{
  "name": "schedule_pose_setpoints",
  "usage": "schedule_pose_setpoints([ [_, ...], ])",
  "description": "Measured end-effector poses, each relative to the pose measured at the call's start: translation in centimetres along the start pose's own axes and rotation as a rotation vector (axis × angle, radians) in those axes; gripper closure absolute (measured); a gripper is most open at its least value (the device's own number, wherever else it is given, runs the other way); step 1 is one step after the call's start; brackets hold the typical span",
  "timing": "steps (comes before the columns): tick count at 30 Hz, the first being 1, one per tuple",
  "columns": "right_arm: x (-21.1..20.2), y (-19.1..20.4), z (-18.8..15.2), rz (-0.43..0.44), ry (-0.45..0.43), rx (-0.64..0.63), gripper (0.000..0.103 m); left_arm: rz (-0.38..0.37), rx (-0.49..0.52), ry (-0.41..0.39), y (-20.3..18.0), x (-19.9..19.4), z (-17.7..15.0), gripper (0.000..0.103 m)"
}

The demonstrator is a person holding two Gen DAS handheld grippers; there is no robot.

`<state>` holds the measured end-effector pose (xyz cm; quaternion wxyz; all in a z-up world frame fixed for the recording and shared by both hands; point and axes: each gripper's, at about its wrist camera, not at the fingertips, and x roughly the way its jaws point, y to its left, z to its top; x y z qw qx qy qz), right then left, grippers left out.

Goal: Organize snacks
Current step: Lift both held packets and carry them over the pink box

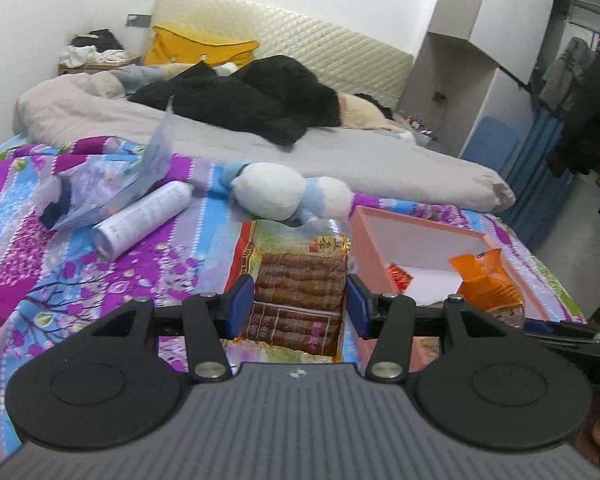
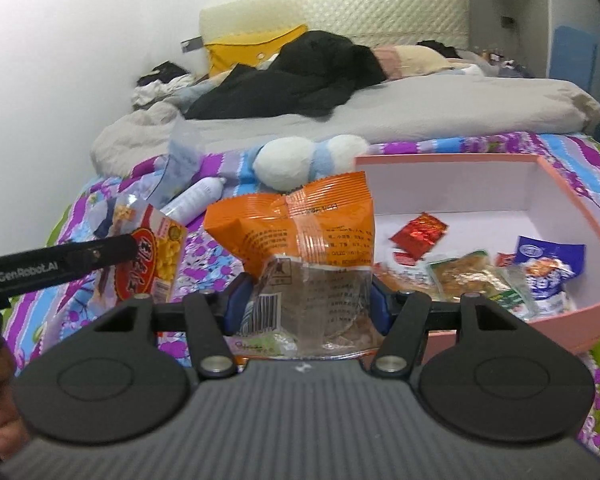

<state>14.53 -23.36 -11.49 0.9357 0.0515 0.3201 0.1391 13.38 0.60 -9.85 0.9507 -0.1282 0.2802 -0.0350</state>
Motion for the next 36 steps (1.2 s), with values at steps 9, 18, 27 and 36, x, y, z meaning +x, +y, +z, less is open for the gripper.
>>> schedule_pose_setpoints([
  [9, -2.6, -3.6, 0.6, -0.075, -0.033, 0.030, 0.041, -0.128, 0.016, 0.023, -4.8, 1.5, 1.4, 0.058],
  [18, -1.8, -8.3, -0.4, -0.144, 0.000, 0.078, 0.041, -0.217, 0.023, 0.089, -8.8, 6.8, 0.1, 0.071],
  [27, 0.6, -10.9, -1.8, -0.145, 0.039, 0.121, 0.041, -0.113, -0.050, 0.140, -3.4, 9.5, -2.1, 0.070],
  [36, 1.5, -10.1, -3.2, -0.106, 0.059, 0.122, 0.041, -0.061, 0.064, 0.260, 1.0, 10.2, -6.4, 0.020],
])
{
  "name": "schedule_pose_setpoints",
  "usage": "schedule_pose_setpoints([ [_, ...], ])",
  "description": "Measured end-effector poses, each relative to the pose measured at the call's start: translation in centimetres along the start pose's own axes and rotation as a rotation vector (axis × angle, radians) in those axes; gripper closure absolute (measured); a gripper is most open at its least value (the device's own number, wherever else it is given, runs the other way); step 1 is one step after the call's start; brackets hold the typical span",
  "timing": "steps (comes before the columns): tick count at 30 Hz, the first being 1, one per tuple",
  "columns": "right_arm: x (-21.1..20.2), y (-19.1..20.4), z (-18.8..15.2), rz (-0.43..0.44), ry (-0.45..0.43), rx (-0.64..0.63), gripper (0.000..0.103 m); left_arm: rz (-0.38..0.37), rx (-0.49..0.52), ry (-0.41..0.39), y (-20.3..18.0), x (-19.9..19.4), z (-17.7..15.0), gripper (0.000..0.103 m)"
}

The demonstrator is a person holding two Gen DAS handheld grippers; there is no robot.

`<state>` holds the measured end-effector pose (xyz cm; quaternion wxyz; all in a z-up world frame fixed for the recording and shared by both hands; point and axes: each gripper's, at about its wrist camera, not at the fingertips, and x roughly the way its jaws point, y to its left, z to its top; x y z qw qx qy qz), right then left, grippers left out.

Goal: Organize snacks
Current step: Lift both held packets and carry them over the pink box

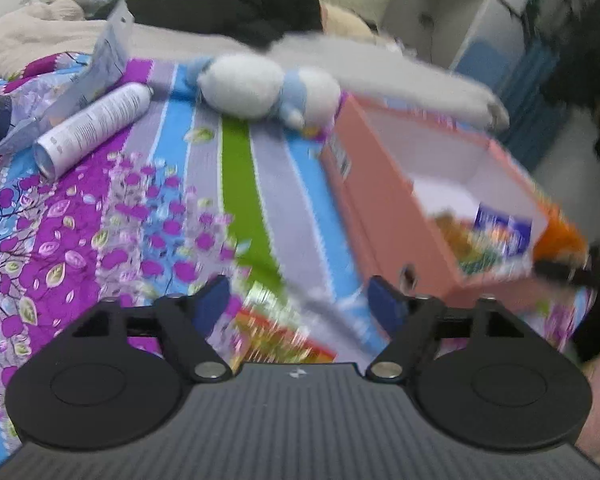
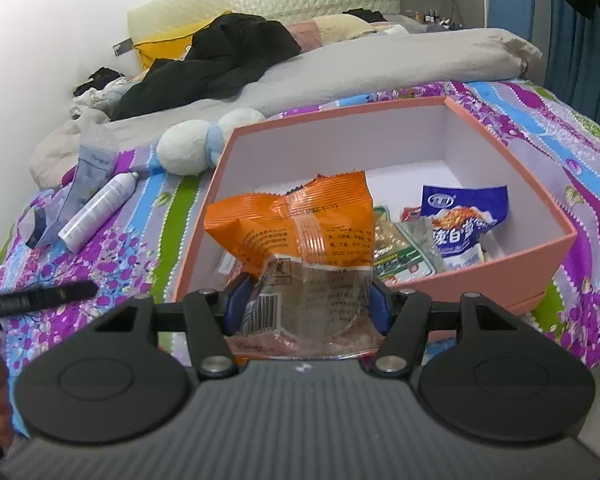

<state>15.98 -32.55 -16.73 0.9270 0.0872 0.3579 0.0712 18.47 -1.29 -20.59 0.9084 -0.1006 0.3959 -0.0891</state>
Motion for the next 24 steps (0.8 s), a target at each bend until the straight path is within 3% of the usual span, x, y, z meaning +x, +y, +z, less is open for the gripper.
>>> schedule_pose_setpoints([
  [3, 0.1, 0.1, -0.3, 0.006, 0.004, 0.000, 0.041, 0.005, 0.076, 0.057, 0.3, 1.3, -1.8, 0.013],
  [9, 0.1, -0.2, -0.5, 0.011, 0.001, 0.017, 0.041, 0.005, 0.202, 0.177, -0.1, 4.6, -4.8, 0.013],
  [12, 0.1, -0.5, -0.7, 0.010, 0.006, 0.015, 0.041, 0.102, 0.303, 0.270, -0.9, 6.7, -6.3, 0.013],
  [15, 0.3, -0.9, -0.9, 0.004, 0.015, 0.019, 0.041, 0.122, 0.322, 0.243, -1.0, 7.2, -6.9, 0.007],
  [24, 0.4, -1.9, -1.1, -0.008, 0.016, 0.038, 0.041, 0.114, 0.260, 0.224, -0.2, 7.3, -6.8, 0.009],
])
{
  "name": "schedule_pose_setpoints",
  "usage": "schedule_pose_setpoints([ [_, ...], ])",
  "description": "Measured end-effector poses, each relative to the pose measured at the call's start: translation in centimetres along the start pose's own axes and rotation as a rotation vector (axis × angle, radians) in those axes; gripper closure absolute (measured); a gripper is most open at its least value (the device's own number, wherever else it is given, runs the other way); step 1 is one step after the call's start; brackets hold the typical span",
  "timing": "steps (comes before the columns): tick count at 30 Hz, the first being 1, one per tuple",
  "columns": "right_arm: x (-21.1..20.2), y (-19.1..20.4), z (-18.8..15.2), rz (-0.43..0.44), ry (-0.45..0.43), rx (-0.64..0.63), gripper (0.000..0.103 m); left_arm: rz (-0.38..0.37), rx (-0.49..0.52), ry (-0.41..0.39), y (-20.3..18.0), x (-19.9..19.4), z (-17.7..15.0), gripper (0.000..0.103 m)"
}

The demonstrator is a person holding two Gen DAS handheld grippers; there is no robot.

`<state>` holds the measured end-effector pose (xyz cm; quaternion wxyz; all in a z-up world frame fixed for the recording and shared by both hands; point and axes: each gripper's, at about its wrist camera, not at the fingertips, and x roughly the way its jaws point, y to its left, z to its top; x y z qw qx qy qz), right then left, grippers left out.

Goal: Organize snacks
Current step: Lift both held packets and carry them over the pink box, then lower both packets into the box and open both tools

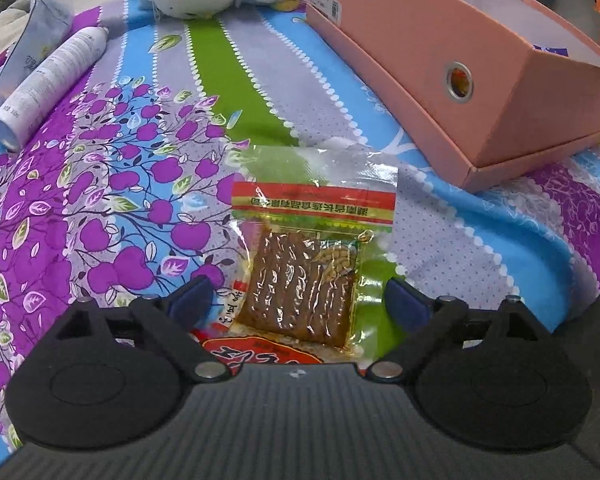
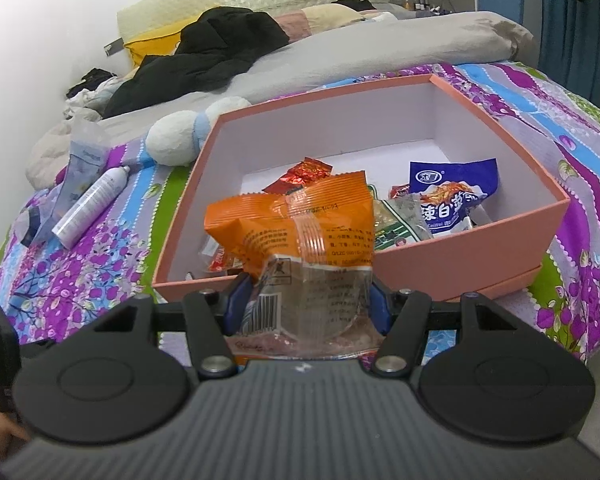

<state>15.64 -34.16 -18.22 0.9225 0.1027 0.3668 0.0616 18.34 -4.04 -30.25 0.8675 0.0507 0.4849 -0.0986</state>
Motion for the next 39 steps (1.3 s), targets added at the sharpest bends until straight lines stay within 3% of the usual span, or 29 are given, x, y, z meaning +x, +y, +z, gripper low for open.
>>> schedule_pose_setpoints([
  [6, 0.1, 0.0, 0.1, 0.004, -0.002, 0.001, 0.041, 0.007, -0.019, -0.015, -0.1, -0.5, 0.3, 0.028],
  [11, -0.1, 0.1, 0.3, 0.009, -0.009, -0.001, 0.041, 0.015, -0.051, -0.025, 0.3, -1.2, 0.7, 0.052],
  [18, -0.1, 0.2, 0.6, 0.011, -0.016, -0.008, 0.041, -0.008, -0.147, -0.066, 1.5, -3.3, 1.2, 0.063],
  [19, -0.1, 0.1, 0.7, 0.012, -0.017, -0.007, 0.041, -0.017, -0.163, -0.073, 1.6, -3.7, 1.3, 0.071],
  [20, -0.1, 0.1, 0.8, 0.012, -0.018, -0.005, 0.041, -0.021, -0.173, -0.079, 1.7, -4.0, 1.5, 0.085],
  [21, -0.1, 0.1, 0.9, 0.013, -0.020, -0.004, 0.041, -0.016, -0.180, -0.084, 1.7, -4.3, 1.7, 0.090],
  [24, 0.0, 0.1, 1.3, 0.019, -0.027, -0.003, 0.041, -0.031, -0.201, -0.112, 1.7, -5.2, 2.7, 0.095],
  [31, 0.4, 0.1, 2.5, 0.030, -0.038, -0.001, 0.041, -0.066, -0.216, -0.188, 0.6, -7.4, 5.8, 0.095],
  [39, 0.7, -0.2, 4.7, 0.031, -0.072, -0.002, 0.041, -0.138, -0.185, -0.319, -2.7, -11.2, 12.3, 0.095],
])
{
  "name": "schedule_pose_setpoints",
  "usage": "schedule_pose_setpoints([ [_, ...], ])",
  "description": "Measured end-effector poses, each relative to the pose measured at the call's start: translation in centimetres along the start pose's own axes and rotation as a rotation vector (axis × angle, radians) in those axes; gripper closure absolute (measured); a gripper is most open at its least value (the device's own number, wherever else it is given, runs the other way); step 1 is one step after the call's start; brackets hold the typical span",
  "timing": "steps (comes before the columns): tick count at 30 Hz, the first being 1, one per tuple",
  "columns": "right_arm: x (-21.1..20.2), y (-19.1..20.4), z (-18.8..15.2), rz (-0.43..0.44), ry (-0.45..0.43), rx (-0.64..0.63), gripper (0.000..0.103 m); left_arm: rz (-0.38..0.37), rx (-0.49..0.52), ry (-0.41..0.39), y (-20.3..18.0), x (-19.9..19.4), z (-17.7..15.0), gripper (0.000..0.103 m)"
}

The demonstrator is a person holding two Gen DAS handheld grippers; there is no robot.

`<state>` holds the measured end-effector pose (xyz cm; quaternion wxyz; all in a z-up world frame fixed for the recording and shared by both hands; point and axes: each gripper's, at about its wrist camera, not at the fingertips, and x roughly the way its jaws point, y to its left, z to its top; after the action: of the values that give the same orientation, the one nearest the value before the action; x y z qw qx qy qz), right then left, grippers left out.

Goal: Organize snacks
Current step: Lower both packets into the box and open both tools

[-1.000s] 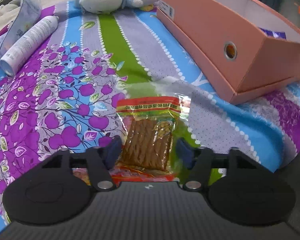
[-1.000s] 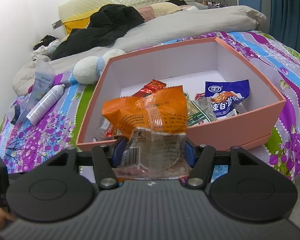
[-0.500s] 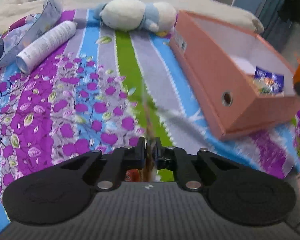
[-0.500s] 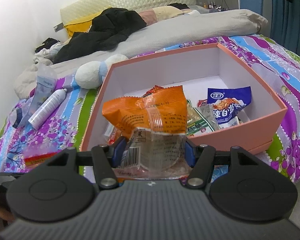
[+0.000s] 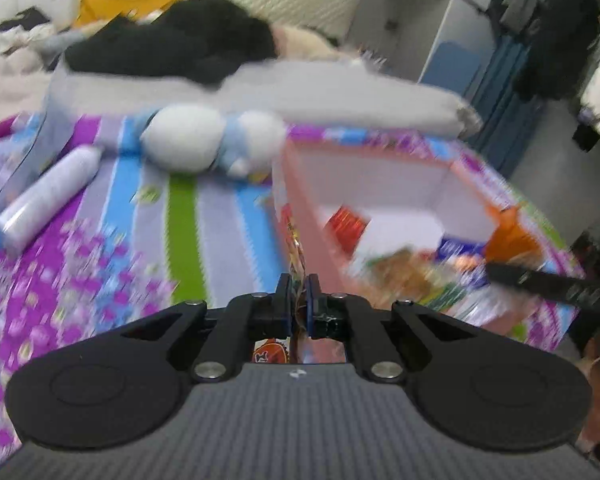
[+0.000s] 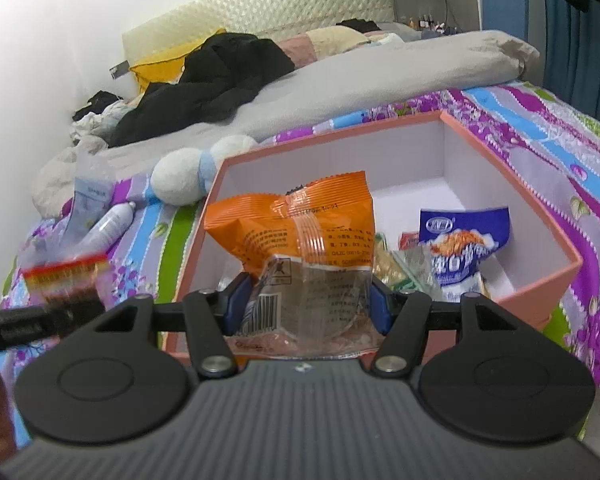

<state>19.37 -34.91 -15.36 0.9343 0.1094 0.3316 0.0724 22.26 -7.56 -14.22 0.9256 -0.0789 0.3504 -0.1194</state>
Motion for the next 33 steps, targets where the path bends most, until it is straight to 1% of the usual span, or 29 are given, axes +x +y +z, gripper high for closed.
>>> schedule_pose_setpoints([
  [2, 0.2, -0.1, 0.8, -0.003, -0.010, -0.007, 0.041, -0.009, 0.013, -0.022, -1.5, 0.2, 1.6, 0.095],
  [5, 0.7, -0.5, 2.1, -0.006, -0.016, -0.013, 0.041, -0.049, 0.028, -0.040, -3.8, 1.3, 4.2, 0.095],
  [9, 2.0, -1.3, 4.0, -0.014, -0.003, -0.024, 0.041, -0.106, 0.015, -0.029, -6.3, 3.6, 7.4, 0.095],
  [13, 3.8, -2.5, 5.4, -0.023, 0.037, -0.026, 0.041, -0.150, 0.002, 0.030, -8.5, 7.1, 9.5, 0.095],
  [18, 6.4, -4.1, 6.3, -0.008, 0.124, -0.004, 0.041, -0.142, 0.010, 0.131, -10.3, 11.4, 10.0, 0.095],
  [20, 6.6, -4.6, 6.3, -0.017, 0.129, -0.009, 0.040, -0.137, 0.008, 0.160, -10.2, 12.6, 9.6, 0.095],
  [23, 6.6, -5.3, 6.1, -0.011, 0.142, 0.003, 0.040, -0.146, -0.005, 0.172, -10.1, 13.4, 9.2, 0.095],
  [28, 6.4, -6.2, 5.8, -0.039, 0.147, 0.021, 0.039, -0.158, 0.008, 0.191, -10.0, 13.3, 8.8, 0.094],
  [29, 6.3, -6.4, 5.9, -0.045, 0.147, 0.030, 0.039, -0.152, -0.001, 0.202, -9.9, 13.3, 8.9, 0.091],
  [30, 6.2, -6.6, 5.9, -0.047, 0.145, 0.039, 0.032, -0.147, -0.014, 0.214, -9.8, 13.3, 9.0, 0.087],
  [31, 6.1, -6.8, 6.0, -0.049, 0.143, 0.044, 0.026, -0.147, -0.024, 0.218, -9.7, 13.2, 9.0, 0.072],
  [32, 6.0, -7.1, 6.0, -0.051, 0.139, 0.051, 0.019, -0.145, -0.030, 0.218, -9.5, 12.9, 9.1, 0.050],
  [33, 5.7, -7.3, 6.0, -0.053, 0.136, 0.056, 0.019, -0.140, -0.032, 0.210, -9.4, 12.5, 9.1, 0.041],
])
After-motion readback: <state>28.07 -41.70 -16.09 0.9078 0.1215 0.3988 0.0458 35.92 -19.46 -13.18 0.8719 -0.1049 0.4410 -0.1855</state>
